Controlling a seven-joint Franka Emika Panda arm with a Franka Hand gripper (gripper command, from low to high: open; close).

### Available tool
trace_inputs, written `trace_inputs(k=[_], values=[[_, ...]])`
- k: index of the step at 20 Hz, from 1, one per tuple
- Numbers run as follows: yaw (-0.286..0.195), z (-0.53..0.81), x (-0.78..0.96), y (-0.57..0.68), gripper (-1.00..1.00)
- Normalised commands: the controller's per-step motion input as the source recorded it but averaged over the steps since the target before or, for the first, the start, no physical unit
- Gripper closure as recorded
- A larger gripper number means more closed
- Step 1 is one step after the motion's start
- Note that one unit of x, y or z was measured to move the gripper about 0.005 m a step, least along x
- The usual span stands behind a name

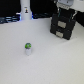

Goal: Open the kcup holder, insert the kcup into the holder, and close the kcup holder

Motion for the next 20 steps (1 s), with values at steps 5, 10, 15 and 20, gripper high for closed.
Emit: trace_inputs(k=[5, 10, 15, 20], values=[[-0.013, -0.43, -0.32, 0.07, -1.00], [-0.019, -0.40, -0.41, 0.04, -1.00], [-0.015, -0.32, -0.34, 0.02, -1.00], [-0.013, -0.03, -0.06, 0.00, 1.00]])
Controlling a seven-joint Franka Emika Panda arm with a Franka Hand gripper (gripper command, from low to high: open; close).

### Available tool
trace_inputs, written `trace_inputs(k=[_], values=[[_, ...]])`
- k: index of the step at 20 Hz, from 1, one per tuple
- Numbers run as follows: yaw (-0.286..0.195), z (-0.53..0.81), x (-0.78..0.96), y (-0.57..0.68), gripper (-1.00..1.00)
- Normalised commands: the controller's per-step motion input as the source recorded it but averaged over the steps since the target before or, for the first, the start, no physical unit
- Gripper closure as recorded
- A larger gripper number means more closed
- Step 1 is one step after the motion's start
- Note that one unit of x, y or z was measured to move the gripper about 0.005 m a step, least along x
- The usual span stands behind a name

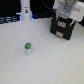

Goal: Open the kcup holder, insert the kcup into the holder, and close the kcup holder

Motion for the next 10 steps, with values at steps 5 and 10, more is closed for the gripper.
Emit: trace_inputs(k=[5, 10], values=[[-0.010, -0.01, 0.01, -0.02, 1.00], [-0.008, -0.01, 0.07, -0.02, 1.00]])
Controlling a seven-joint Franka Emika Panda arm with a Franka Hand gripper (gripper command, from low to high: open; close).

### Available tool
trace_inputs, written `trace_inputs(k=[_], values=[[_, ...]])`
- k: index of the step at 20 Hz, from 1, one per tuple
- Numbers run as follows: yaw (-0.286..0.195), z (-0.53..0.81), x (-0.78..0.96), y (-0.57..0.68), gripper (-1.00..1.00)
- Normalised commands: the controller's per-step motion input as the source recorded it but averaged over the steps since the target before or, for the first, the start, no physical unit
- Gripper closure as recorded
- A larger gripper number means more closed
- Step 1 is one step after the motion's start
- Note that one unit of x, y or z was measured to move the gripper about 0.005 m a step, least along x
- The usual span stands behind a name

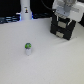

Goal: Open the kcup holder, insert the kcup into the holder, and close the kcup holder

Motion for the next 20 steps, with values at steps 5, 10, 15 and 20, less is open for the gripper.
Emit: trace_inputs(k=[5, 10, 15, 20], values=[[-0.045, 0.10, 0.56, -0.12, 1.00], [-0.079, 0.21, 0.82, -0.28, 1.00], [-0.070, 0.20, 0.93, -0.34, 1.00], [-0.066, 0.17, 0.94, -0.26, 1.00]])
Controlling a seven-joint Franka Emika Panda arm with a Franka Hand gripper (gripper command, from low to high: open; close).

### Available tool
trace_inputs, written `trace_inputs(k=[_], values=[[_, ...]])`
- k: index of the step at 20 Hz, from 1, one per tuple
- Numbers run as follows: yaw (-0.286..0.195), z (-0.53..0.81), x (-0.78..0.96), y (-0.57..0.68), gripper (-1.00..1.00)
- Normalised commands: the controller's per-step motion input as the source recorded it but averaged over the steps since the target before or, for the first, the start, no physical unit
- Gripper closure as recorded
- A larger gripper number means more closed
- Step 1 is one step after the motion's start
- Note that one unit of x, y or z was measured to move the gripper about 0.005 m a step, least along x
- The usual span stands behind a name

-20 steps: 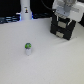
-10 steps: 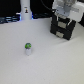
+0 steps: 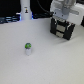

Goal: Open the kcup holder, insert the kcup into the holder, and close the kcup holder

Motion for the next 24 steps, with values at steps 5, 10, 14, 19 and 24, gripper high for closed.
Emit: trace_inputs(k=[5, 10, 14, 19, 24], values=[[-0.076, 0.19, 0.95, -0.30, 1.00], [-0.080, 0.18, 0.94, -0.33, 1.00], [-0.082, 0.15, 0.92, -0.36, 1.00], [-0.071, 0.12, 0.88, -0.39, 1.00], [-0.070, 0.11, 0.83, -0.42, 1.00]])
